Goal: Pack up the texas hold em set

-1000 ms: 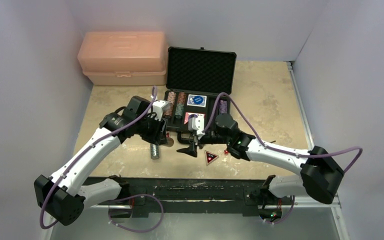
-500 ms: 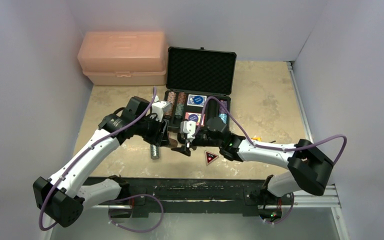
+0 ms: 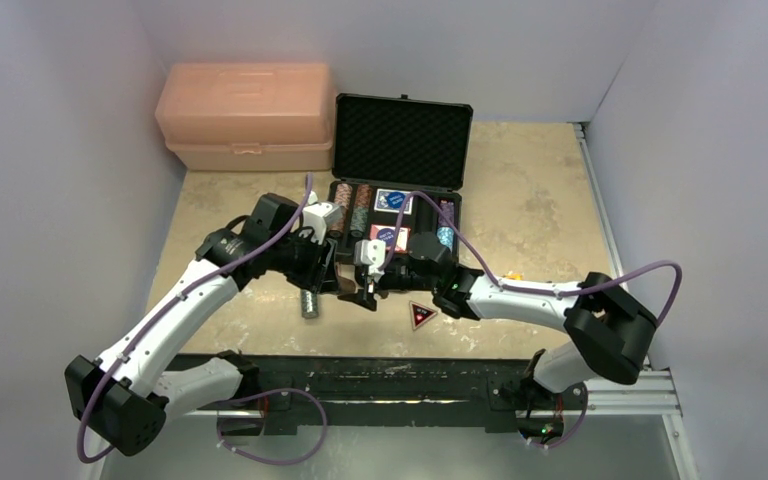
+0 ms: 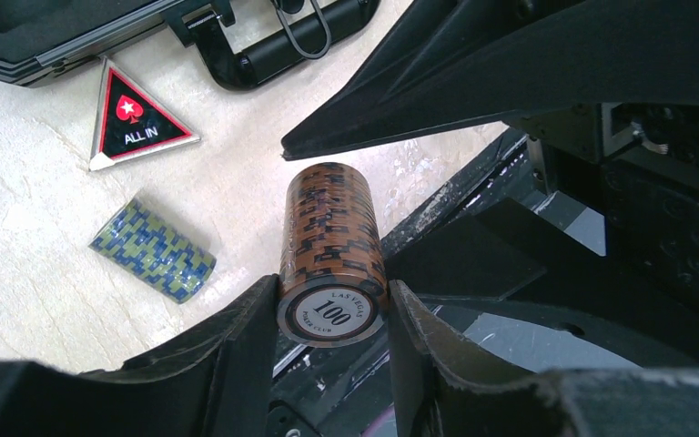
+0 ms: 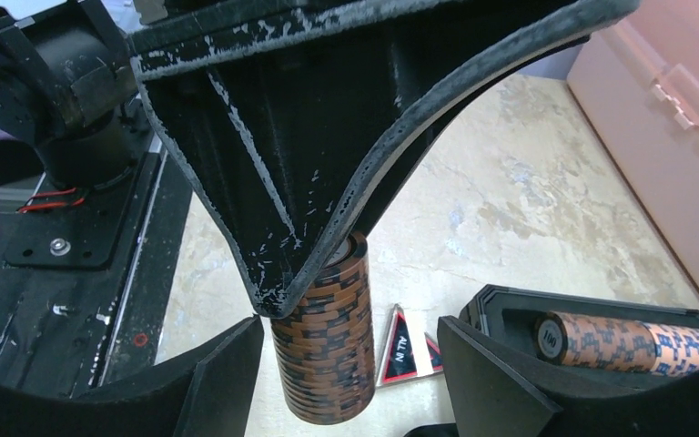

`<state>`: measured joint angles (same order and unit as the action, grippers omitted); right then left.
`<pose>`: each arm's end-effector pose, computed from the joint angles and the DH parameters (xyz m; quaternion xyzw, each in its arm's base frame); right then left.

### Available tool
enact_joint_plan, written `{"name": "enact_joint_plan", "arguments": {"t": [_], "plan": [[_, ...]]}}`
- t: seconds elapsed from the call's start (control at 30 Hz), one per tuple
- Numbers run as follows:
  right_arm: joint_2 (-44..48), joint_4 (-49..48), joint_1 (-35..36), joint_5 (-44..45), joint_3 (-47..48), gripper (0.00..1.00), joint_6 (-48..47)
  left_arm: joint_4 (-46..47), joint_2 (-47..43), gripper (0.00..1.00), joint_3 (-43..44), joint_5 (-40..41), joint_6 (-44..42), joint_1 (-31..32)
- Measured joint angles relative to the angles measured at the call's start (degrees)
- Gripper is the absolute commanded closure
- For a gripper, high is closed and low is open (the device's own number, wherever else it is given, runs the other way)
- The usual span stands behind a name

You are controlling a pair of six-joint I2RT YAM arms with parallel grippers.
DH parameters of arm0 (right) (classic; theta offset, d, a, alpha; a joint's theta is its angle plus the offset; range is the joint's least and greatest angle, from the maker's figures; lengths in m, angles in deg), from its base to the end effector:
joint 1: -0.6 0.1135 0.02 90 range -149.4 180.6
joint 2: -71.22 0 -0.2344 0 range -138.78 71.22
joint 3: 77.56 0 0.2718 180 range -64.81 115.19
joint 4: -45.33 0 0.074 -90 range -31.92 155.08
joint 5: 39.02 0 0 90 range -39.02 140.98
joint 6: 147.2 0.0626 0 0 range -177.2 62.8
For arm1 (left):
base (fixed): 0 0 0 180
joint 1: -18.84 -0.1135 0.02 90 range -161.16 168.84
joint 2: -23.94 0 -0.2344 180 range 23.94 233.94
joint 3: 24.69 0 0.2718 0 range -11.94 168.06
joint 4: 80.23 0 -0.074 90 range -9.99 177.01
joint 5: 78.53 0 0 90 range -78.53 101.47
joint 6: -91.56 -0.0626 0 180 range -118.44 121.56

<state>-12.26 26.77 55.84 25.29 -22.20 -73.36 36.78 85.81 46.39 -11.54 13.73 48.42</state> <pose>0.1839 0.3126 0.1966 -0.5510 0.5208 0.3705 0.5365 0.2102 -0.1474 0.2575 0.2022 0.9113 -0.2857 0.2171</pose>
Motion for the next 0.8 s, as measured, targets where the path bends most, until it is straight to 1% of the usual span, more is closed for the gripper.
{"name": "enact_joint_plan", "arguments": {"t": [0.43, 0.8], "plan": [[-1.57, -0.17, 0.26, -2.36, 0.24, 0.26, 0.24, 0.00, -0.39, 1.00, -0.02, -0.02, -0.85, 0.00], [-3.50, -1.44, 0.26, -2.54, 0.57, 0.26, 0.50, 0.02, -0.79, 1.00, -0.09, -0.83, -0.85, 0.00]]}}
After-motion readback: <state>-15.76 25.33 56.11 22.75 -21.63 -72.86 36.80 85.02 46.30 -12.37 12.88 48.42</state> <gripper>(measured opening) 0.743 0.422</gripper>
